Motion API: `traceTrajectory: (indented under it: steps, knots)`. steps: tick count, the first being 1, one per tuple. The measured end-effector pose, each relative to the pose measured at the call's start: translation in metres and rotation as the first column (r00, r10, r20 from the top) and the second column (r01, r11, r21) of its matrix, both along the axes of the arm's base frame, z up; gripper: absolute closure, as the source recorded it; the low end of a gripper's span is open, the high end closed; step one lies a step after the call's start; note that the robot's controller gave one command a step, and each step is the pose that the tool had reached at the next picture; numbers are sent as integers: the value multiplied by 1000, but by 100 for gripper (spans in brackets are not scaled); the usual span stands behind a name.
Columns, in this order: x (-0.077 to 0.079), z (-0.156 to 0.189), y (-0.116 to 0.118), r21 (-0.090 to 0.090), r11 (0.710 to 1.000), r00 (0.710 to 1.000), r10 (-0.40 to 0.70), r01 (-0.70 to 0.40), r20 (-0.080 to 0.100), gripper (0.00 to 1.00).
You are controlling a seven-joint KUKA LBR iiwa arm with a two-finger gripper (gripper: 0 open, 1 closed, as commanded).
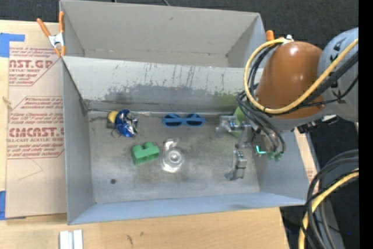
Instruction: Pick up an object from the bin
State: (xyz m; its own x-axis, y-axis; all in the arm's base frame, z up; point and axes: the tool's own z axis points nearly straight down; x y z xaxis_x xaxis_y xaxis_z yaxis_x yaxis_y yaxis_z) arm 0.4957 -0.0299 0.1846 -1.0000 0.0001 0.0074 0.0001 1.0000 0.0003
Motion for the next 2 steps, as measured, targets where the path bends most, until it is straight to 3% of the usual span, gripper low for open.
traceTrajectory:
  steps: [1, 2]
  knots:
    - [2, 4, 0, -1, 1000, 1000, 1, -1, 8, 100]
    - [2, 4, 0, -1, 1000, 1000, 1, -1, 8, 0]
